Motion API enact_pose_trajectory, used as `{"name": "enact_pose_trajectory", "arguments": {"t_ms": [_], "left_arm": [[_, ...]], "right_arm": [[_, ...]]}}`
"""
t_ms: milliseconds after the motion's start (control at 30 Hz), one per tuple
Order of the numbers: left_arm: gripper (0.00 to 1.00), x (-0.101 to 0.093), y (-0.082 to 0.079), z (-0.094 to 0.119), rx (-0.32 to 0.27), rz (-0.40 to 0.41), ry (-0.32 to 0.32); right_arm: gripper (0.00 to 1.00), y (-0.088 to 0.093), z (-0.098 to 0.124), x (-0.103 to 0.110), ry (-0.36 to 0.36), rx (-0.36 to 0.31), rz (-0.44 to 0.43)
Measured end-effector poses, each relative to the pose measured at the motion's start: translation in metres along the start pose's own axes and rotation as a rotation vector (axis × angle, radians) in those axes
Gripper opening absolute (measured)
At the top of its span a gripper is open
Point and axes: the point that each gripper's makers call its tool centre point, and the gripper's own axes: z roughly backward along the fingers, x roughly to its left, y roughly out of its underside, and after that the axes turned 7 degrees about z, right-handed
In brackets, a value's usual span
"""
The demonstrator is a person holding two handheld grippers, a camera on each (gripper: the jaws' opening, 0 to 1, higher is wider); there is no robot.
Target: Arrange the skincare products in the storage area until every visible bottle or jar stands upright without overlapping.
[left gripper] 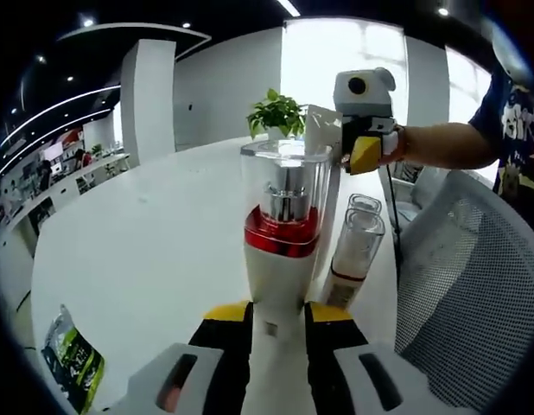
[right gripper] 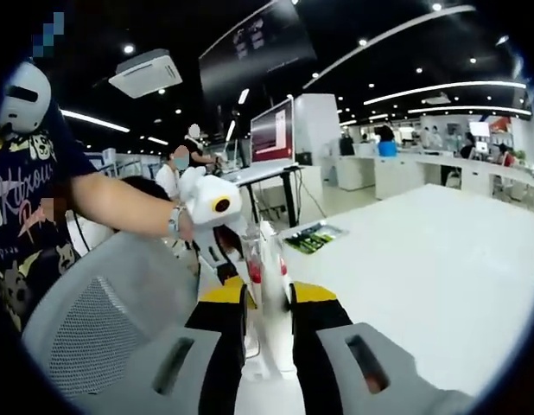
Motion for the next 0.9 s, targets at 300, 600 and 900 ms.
{"name": "enact_pose_trajectory", "arguments": {"t_ms": [300, 600, 900], "left_arm": [[0.24, -0.001, 0.0, -0.001, -0.008, 0.011, -0.013], [0.19, -0.006, -0.001, -0.004, -0.004, 0.013, -0.006], [0.18, -0.013, -0.002, -0.006, 0.004, 0.016, 0.015]], "right_arm": [[0.1, -0.001, 0.002, -0.002, -0.06, 0.022, 0.045], [0.1, 0.002, 0.011, -0.007, -0.096, 0.033, 0.056], [0.11, 0.003, 0.014, -0.005, -0.124, 0.031, 0.056]]}}
